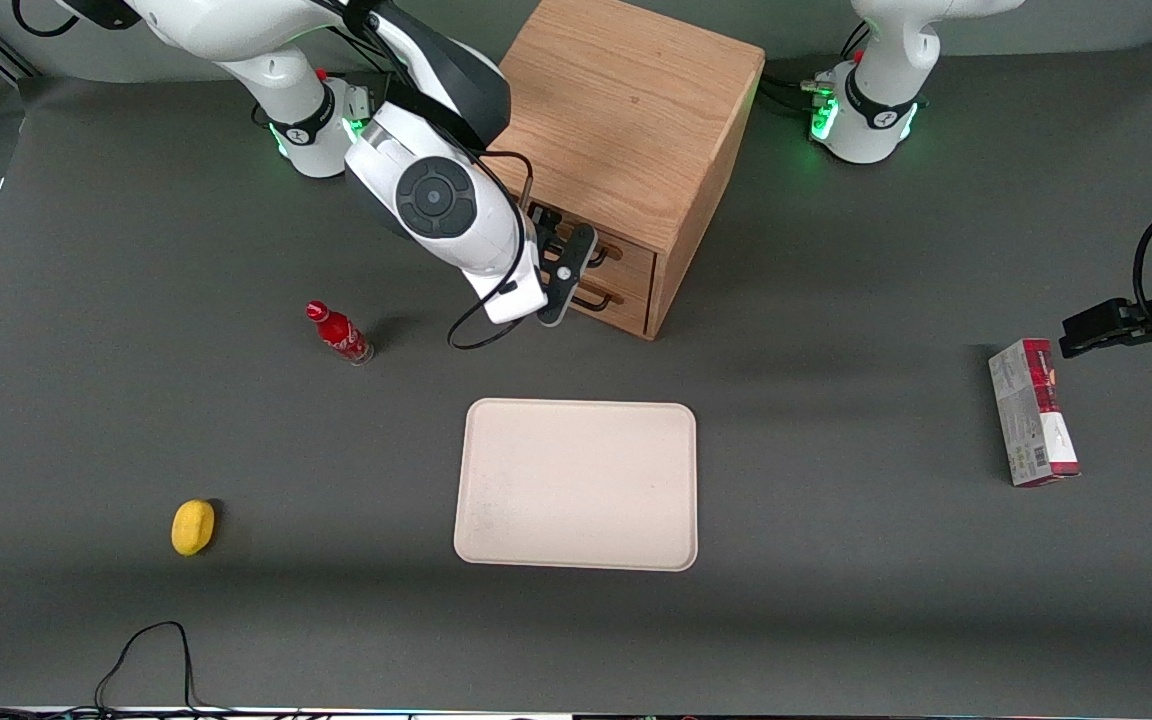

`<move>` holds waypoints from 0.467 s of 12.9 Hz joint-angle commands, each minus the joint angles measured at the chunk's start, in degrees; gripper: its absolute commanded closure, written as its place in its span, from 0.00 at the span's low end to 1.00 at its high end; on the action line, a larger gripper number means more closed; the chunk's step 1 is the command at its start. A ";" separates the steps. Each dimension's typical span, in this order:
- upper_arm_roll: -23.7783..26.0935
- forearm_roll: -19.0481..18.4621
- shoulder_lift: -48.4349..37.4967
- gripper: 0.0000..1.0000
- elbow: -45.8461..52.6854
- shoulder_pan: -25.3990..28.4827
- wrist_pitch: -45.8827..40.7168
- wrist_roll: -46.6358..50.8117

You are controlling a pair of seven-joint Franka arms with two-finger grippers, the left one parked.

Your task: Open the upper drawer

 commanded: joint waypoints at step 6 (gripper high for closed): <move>-0.29 -5.73 3.40 0.00 4.59 -1.76 0.45 -4.91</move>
